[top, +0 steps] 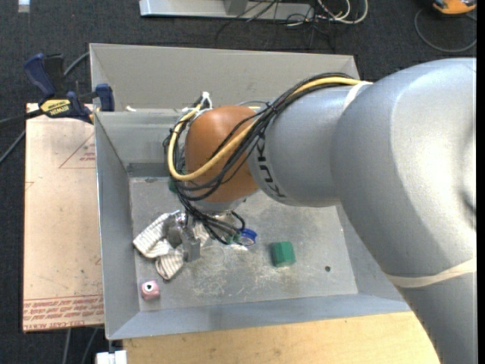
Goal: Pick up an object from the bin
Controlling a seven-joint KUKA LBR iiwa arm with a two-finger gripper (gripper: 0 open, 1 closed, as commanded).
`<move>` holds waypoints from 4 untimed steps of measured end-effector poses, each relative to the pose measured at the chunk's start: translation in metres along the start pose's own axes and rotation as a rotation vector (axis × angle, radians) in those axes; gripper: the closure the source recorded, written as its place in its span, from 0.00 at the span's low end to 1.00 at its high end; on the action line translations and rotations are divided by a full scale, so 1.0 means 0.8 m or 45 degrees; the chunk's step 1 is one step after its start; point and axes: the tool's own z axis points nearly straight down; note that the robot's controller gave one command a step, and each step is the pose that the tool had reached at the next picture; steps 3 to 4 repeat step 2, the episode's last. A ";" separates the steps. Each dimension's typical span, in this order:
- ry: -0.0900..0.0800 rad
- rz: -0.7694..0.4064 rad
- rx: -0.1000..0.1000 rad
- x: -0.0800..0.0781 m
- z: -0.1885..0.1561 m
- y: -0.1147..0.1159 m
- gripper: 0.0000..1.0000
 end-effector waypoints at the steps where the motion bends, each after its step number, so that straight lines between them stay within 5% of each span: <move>1: 0.000 0.000 0.000 0.000 -0.002 0.000 1.00; 4: 0.001 0.000 0.000 0.001 -0.008 0.000 1.00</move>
Offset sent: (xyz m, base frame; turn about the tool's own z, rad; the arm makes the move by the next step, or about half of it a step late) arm -0.0001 -0.0001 0.0180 0.0000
